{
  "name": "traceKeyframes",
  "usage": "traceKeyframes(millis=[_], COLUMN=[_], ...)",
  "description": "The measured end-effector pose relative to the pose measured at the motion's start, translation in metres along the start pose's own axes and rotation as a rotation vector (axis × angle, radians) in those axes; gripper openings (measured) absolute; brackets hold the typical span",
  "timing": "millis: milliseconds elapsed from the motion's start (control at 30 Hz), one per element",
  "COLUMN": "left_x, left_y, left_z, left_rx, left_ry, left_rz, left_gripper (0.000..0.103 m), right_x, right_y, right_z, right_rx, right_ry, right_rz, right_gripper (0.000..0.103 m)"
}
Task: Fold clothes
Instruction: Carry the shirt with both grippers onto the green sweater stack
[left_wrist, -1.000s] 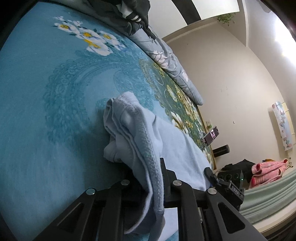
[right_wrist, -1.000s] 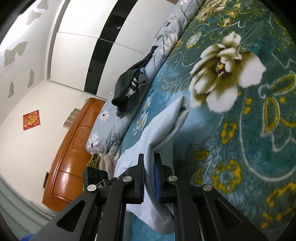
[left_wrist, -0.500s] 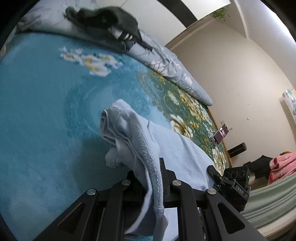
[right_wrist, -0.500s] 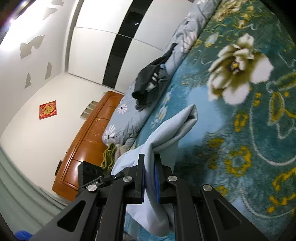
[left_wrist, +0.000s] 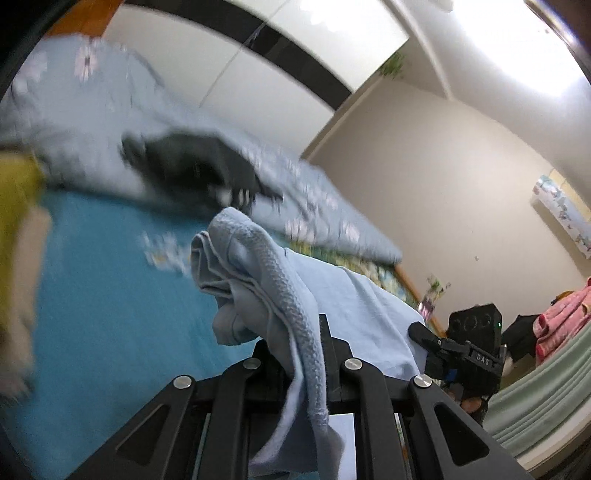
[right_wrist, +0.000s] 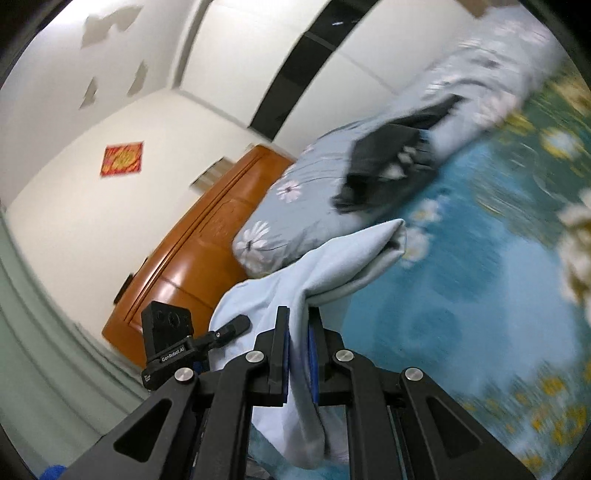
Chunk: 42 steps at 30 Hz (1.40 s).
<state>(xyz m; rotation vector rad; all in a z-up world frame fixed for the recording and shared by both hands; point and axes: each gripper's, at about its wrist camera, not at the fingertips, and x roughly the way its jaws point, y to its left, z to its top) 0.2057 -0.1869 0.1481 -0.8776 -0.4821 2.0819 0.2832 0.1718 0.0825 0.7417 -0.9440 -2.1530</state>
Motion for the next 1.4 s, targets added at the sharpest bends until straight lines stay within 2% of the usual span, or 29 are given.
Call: traceKeyframes(millis=[167,267,400,567,800,967,1000,1100,1300,1400], left_x=[-0.075,-0.114,-0.158,-0.203,-0.228,-0.216,-0.214,-0.213,-0.21,-0.21], left_y=[0.03,0.057,0.106,0.177,0.271,0.336,0.343,0.341,0.339,0.334], left_z=[0.055,0.081,0.105,0.115,0.089,0.056,0.052,0.052,0.051,0.051], left_rx=[0.054,0.07,0.028,-0.06,-0.194,-0.324,-0.338,-0.33,-0.315,-0.3], left_ry=[-0.131,-0.173,-0.199,-0.226,-0.205,-0.171,-0.169,-0.165,-0.156,-0.151], left_rz=[0.048,0.112,0.177,0.233,0.295,0.309,0.308,0.315,0.33,0.354], left_gripper=[0.014,0.014,0.014,0.014,0.014,0.014,0.017,0.018,0.018,0.024], right_x=[0.072,0.13,0.207,0.303,0.383,0.413,0.414,0.415,0.415,0.41], right_y=[0.064,0.095,0.126,0.143,0.151,0.109,0.097,0.065,0.06,0.064], right_z=[0.04,0.053,0.055,0.037,0.001,-0.028,-0.031,-0.038,-0.037,-0.036], right_rx=[-0.104,-0.136,-0.162,-0.148,-0.151,-0.107,-0.074,0.027,0.012,-0.001], right_ry=[0.072,0.132,0.22,0.326,0.421,0.474,0.478,0.485,0.488,0.493], right_rz=[0.069,0.102,0.124,0.144,0.147,0.048,0.043,0.062,0.039,0.036], right_gripper=[0.009,0.009,0.009,0.009,0.009,0.009,0.009,0.008,0.005,0.005])
